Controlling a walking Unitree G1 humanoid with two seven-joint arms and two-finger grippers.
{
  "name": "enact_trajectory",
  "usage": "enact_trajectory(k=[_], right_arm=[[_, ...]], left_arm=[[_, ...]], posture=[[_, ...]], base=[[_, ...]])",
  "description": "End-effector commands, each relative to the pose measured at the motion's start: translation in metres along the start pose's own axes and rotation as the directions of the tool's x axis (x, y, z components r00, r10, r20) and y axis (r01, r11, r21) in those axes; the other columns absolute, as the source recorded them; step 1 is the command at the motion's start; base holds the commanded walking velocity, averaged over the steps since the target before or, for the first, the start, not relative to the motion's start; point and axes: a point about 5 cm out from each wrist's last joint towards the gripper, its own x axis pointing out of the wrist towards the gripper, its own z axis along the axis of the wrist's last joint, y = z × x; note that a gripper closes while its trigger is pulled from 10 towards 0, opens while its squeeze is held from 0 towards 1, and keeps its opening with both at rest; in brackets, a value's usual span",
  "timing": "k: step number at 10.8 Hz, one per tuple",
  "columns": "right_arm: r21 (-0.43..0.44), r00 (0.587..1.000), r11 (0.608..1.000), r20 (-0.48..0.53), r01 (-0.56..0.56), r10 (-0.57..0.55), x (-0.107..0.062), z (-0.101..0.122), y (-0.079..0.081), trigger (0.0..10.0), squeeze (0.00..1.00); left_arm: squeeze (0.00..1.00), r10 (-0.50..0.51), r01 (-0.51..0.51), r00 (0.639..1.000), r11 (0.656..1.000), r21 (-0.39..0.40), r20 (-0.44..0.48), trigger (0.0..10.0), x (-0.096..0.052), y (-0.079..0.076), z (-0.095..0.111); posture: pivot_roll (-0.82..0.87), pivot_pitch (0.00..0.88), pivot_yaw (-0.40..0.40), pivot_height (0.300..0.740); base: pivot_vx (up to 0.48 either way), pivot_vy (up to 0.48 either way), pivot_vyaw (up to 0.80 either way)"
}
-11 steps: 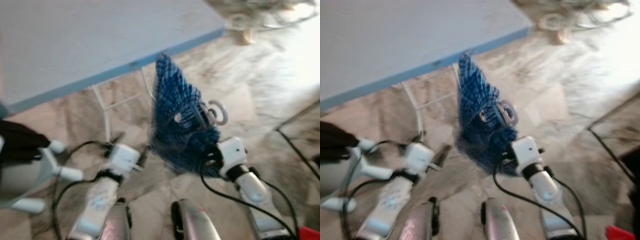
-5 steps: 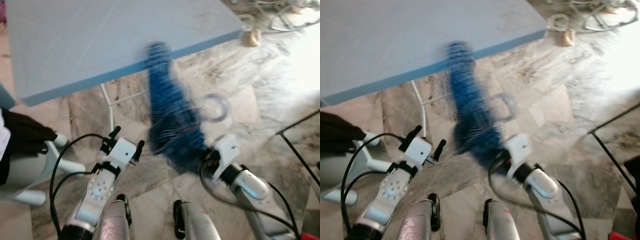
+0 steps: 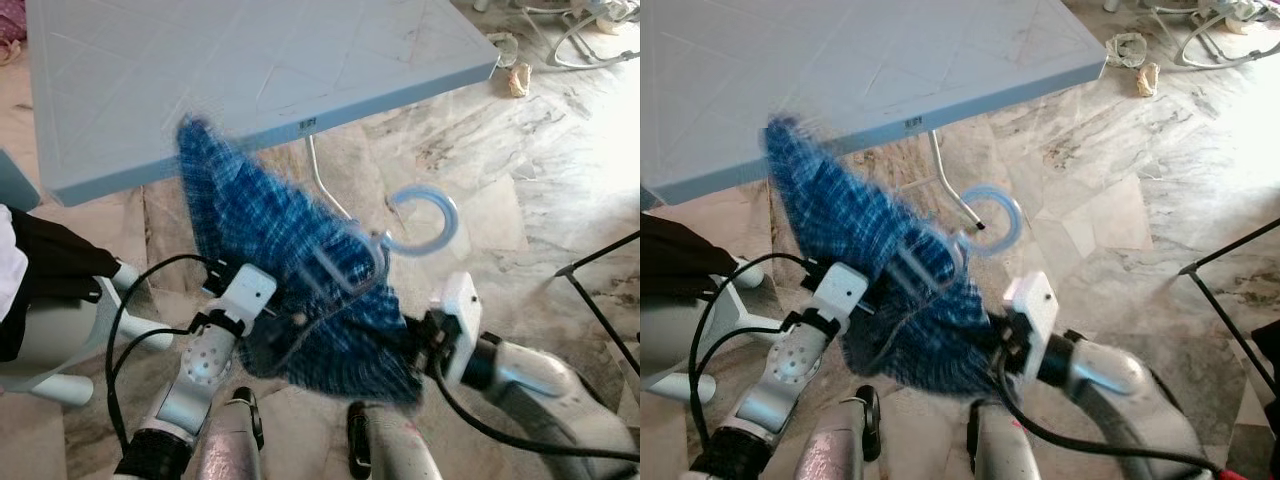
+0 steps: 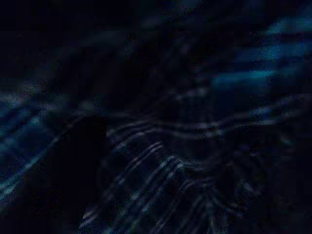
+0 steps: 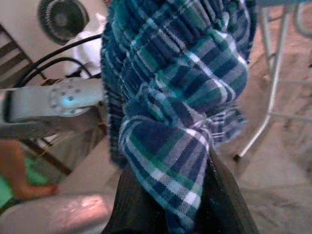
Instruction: Hang hanger
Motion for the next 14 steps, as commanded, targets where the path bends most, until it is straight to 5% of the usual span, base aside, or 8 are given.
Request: enact_trajectory(k=[1, 3, 5, 7, 9, 10, 11, 14], right_arm=[[-0.005, 1.0, 1.0, -0.005, -0.019, 0.019, -0.004, 0.003, 0.003, 10.0, 0.0], [0.015, 0.996, 0.998, -0.051, -0.066, 0.067, -0.006, -0.003, 0.009, 10.0, 0.0], [-0.007, 0.96, 0.997, -0.272, -0.072, 0.067, -0.026, -0.035, 0.007, 10.0, 0.0], [-0.06, 0.901, 0.997, -0.433, -0.042, 0.012, -0.05, -0.059, 0.001, 10.0, 0.0], [-0.222, 0.751, 0.974, -0.65, -0.043, -0.115, -0.08, -0.088, -0.022, 10.0, 0.0], [-0.213, 0.739, 0.976, -0.663, -0.036, -0.118, -0.086, -0.091, -0.024, 10.0, 0.0], [-0.225, 0.735, 0.974, -0.665, -0.031, -0.131, -0.093, -0.089, -0.026, 10.0, 0.0], [-0.223, 0.849, 0.975, -0.52, -0.023, -0.098, -0.089, -0.052, -0.03, 10.0, 0.0]], left_arm=[[0.0, 0.04, -0.039, 0.999, 0.999, 0.02, -0.033, 10.0, -0.004, 0.006, -0.009], [0.0, 0.161, -0.16, 0.985, 0.987, 0.032, -0.066, 10.0, -0.005, 0.027, -0.016], [0.0, 0.317, -0.311, 0.945, 0.947, 0.076, -0.079, 10.0, -0.011, 0.057, -0.021], [0.0, 0.38, -0.373, 0.922, 0.923, 0.094, -0.075, 10.0, -0.014, 0.074, -0.022], [0.0, 0.375, -0.368, 0.923, 0.926, 0.082, -0.087, 10.0, -0.013, 0.075, -0.024], [0.0, 0.374, -0.367, 0.923, 0.927, 0.081, -0.089, 10.0, -0.014, 0.077, -0.025], [0.0, 0.384, -0.379, 0.917, 0.923, 0.066, -0.109, 10.0, -0.016, 0.08, -0.028], [0.0, 0.39, -0.399, 0.895, 0.917, 0.004, -0.216, 10.0, -0.019, 0.078, -0.043]], posture=[[-0.07, 0.253, -0.025, 0.74], [-0.06, 0.254, -0.025, 0.74], [-0.06, 0.254, -0.023, 0.74], [-0.06, 0.255, -0.023, 0.74], [-0.06, 0.254, -0.021, 0.74], [-0.06, 0.255, -0.022, 0.74], [-0.07, 0.256, -0.022, 0.74], [-0.08, 0.255, -0.021, 0.74]], base=[[0.0, 0.0, 0.0], [0.0, 0.0, 0.0], [0.0, 0.0, 0.0], [0.0, 0.0, 0.0], [0.0, 0.0, 0.0], [0.0, 0.0, 0.0], [0.0, 0.0, 0.0], [0.0, 0.0, 0.0]])
